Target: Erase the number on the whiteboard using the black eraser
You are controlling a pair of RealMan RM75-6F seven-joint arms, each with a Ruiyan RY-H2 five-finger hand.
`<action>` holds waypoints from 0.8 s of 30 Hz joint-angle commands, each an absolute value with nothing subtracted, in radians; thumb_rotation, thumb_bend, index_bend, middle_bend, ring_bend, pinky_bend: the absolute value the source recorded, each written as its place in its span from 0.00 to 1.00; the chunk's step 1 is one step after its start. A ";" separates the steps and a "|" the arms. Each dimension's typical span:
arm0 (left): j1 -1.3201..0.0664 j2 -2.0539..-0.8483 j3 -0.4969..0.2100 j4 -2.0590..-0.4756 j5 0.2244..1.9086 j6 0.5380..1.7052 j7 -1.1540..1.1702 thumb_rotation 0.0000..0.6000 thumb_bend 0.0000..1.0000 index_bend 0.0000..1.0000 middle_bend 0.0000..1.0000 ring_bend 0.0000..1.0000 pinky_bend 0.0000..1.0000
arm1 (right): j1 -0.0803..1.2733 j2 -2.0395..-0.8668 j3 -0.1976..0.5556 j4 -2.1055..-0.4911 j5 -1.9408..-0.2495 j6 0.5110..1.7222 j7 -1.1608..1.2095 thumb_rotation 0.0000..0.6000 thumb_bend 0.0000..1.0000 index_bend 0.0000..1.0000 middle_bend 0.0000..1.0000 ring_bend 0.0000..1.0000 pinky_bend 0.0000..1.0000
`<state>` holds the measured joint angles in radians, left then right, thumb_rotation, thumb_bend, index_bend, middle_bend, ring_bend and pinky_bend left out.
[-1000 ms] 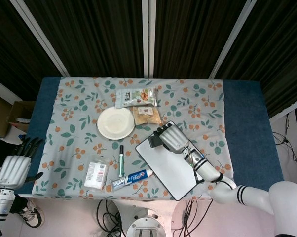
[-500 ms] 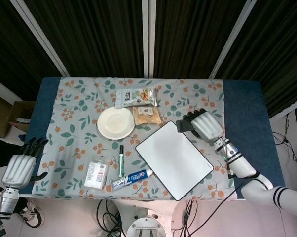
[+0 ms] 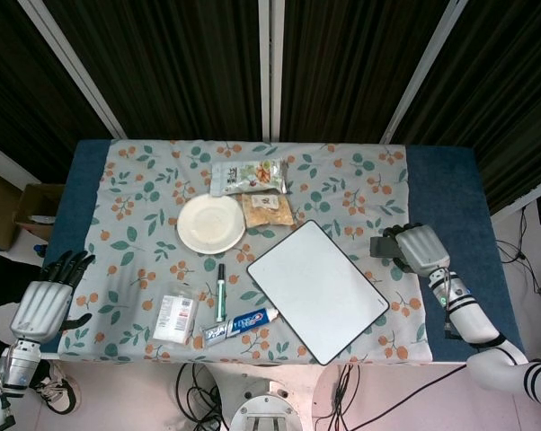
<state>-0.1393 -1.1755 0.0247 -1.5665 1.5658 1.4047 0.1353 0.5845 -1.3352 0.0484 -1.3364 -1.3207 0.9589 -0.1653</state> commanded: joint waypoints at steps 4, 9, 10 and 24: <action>-0.137 -1.179 0.027 -1.558 1.564 1.405 0.127 1.00 0.00 0.09 0.08 0.04 0.19 | 0.546 -1.355 0.088 -1.405 -1.135 0.956 -0.255 1.00 0.41 0.86 0.67 0.59 0.73; -0.138 -1.181 0.029 -1.551 1.569 1.407 0.120 1.00 0.00 0.09 0.08 0.04 0.19 | 0.551 -1.360 0.096 -1.437 -1.040 0.948 -0.355 1.00 0.40 0.83 0.67 0.58 0.73; -0.137 -1.181 0.029 -1.551 1.569 1.408 0.119 1.00 0.00 0.09 0.08 0.04 0.19 | 0.553 -1.360 0.095 -1.440 -1.027 0.943 -0.365 1.00 0.39 0.82 0.66 0.58 0.72; -0.136 -1.180 0.029 -1.545 1.566 1.410 0.111 1.00 0.00 0.09 0.08 0.04 0.19 | 0.547 -1.355 0.093 -1.458 -1.046 0.959 -0.340 1.00 0.01 0.00 0.00 0.00 0.00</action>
